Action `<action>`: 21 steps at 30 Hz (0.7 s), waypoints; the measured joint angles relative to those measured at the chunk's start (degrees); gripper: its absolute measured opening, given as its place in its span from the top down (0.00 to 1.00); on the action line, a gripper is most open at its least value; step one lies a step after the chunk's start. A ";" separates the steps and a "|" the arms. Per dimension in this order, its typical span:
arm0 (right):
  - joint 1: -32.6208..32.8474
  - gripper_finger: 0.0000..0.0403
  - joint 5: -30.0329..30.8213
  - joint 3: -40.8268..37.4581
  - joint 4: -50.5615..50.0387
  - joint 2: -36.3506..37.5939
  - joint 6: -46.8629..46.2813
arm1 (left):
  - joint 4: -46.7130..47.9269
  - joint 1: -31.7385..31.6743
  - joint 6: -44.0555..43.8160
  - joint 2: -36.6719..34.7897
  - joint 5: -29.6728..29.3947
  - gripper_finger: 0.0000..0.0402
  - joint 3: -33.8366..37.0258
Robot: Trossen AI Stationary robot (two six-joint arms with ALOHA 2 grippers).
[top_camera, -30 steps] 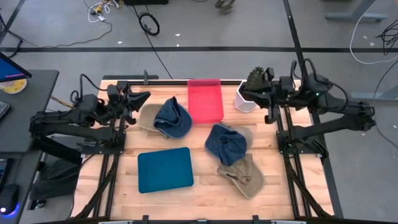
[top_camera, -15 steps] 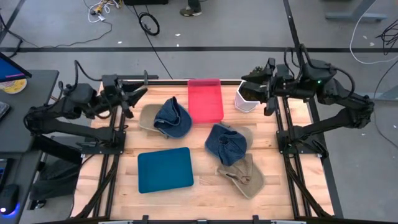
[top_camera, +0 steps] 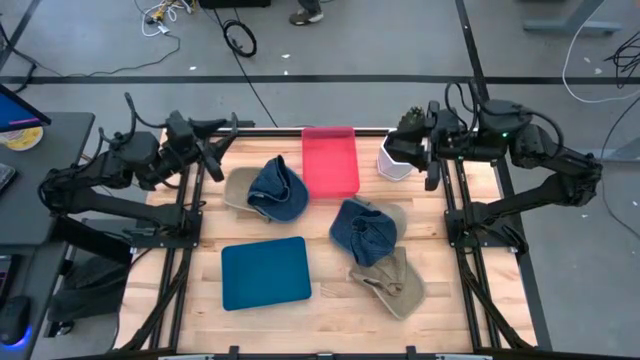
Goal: Pick & Place hat
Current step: Put the top blue cap into the pink bin
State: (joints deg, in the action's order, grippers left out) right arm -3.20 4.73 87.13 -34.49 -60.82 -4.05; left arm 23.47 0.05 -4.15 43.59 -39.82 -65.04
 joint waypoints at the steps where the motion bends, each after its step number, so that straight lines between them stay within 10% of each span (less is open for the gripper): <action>1: 0.00 0.59 0.00 0.00 -0.30 0.00 0.00 | -0.08 0.01 -1.40 0.43 -0.01 0.47 0.00; 21: -0.02 0.55 -0.22 -0.04 -5.17 -0.71 -0.47 | 20.92 -2.30 -45.06 10.05 6.95 0.32 0.02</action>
State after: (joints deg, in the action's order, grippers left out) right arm -3.22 4.51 87.09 -39.66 -61.53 -4.52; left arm 44.39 -2.25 -49.21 53.64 -32.87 -65.01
